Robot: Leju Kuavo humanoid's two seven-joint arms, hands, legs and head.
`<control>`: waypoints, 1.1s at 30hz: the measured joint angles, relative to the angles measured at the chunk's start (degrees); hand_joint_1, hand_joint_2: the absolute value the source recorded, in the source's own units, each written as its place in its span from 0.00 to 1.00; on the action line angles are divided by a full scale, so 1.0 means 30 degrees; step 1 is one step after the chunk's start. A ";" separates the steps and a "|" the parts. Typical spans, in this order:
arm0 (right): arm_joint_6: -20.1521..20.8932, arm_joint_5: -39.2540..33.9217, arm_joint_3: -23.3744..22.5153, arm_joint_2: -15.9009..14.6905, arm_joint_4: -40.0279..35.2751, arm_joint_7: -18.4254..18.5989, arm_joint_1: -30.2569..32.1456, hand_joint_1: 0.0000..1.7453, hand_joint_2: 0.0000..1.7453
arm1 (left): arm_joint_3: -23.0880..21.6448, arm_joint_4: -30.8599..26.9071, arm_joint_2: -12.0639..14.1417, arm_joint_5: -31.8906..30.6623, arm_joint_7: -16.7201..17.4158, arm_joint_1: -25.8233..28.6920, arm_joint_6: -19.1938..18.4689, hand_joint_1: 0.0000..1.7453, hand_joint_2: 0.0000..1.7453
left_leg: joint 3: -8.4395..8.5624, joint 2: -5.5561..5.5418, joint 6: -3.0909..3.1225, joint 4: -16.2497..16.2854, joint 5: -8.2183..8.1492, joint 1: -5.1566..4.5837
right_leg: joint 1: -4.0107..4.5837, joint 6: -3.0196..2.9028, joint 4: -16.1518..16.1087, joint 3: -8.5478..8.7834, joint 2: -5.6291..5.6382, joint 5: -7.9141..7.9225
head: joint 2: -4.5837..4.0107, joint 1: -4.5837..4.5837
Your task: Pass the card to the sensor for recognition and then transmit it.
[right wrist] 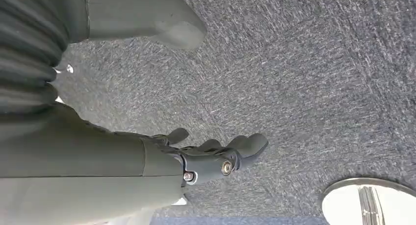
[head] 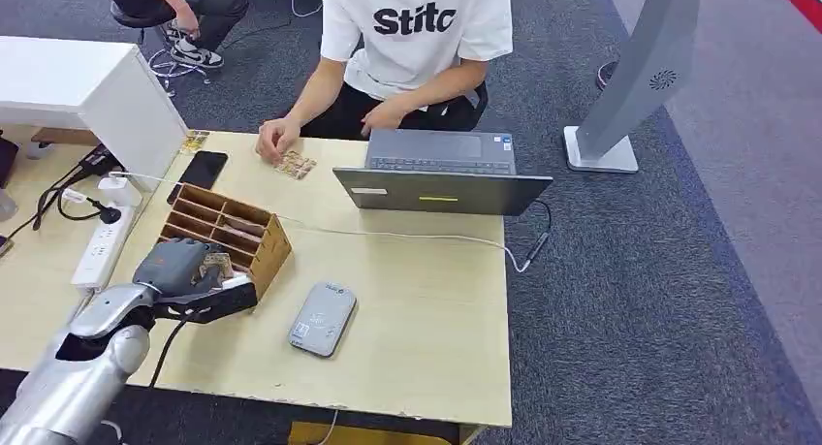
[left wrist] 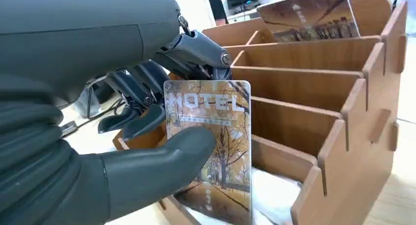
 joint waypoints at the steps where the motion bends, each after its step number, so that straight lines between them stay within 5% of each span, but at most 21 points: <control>1: 0.0000 0.0000 0.0000 0.0000 0.0000 -0.0001 0.0002 0.00 1.00 | 0.0000 0.0000 0.0022 0.0036 0.0022 -0.0033 0.0073 1.00 1.00 | 0.0000 0.0000 0.0000 0.0000 0.0000 0.0000 | 0.0000 0.0000 0.0000 0.0000 0.0000 0.0000 | 0.0000 0.0000; 14: -0.0014 0.0022 0.0000 0.0007 0.0000 -0.0176 0.0002 0.00 1.00 | 0.0146 -0.0525 0.0160 0.1057 0.0036 -0.0395 0.0423 1.00 1.00 | -0.0001 -0.0002 0.0000 0.0003 0.0000 -0.0001 | -0.0002 0.0001 -0.0001 0.0000 -0.0006 0.0000 | 0.0000 0.0000; 23: -0.0007 0.0000 -0.0007 0.0007 0.0000 -0.0430 -0.0006 0.00 1.00 | 0.1793 -0.1552 -0.0488 0.3527 -0.0102 -0.1750 0.0553 1.00 1.00 | -0.0001 -0.0002 0.0000 0.0006 0.0001 -0.0001 | -0.0001 0.0001 0.0000 0.0002 -0.0003 0.0007 | 0.0000 0.0000; 33: -0.0007 0.0000 -0.0007 0.0007 0.0000 -0.0423 -0.0004 0.00 1.00 | 0.2492 -0.2295 -0.0605 0.3745 -0.0095 -0.2648 0.0415 1.00 1.00 | 0.0000 -0.0001 0.0000 0.0005 0.0001 -0.0001 | -0.0001 0.0001 0.0000 0.0000 -0.0001 0.0005 | 0.0000 0.0000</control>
